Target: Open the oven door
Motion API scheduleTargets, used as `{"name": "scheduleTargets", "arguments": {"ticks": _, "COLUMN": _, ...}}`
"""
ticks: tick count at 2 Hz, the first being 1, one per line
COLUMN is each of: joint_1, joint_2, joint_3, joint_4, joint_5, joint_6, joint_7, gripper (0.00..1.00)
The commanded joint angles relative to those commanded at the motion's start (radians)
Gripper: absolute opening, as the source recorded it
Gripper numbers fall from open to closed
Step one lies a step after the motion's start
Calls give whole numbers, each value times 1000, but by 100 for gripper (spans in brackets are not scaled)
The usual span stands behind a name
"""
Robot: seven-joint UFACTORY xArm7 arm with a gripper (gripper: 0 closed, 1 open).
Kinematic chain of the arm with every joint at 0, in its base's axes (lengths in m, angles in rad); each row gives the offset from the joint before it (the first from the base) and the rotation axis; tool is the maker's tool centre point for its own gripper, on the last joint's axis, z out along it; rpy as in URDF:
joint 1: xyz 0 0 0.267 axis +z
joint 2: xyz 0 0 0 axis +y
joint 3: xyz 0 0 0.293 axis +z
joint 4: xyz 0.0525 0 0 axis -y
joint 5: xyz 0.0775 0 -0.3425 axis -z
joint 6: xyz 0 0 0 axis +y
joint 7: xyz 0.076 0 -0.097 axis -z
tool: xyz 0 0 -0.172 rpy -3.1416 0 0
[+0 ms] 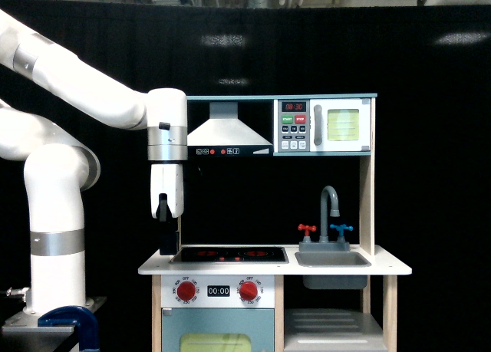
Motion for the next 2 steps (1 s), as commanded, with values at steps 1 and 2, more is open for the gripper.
{"name": "scheduleTargets", "arguments": {"ticks": 1, "joint_1": 8, "joint_2": 121, "joint_3": -17, "joint_4": 57, "joint_5": -29, "joint_6": -47, "joint_7": -64, "gripper": 100}}
{"name": "scheduleTargets", "arguments": {"ticks": 2, "joint_1": 68, "joint_2": 200, "joint_3": -86, "joint_4": 119, "joint_5": -73, "joint_6": -100, "joint_7": -291, "gripper": 100}}
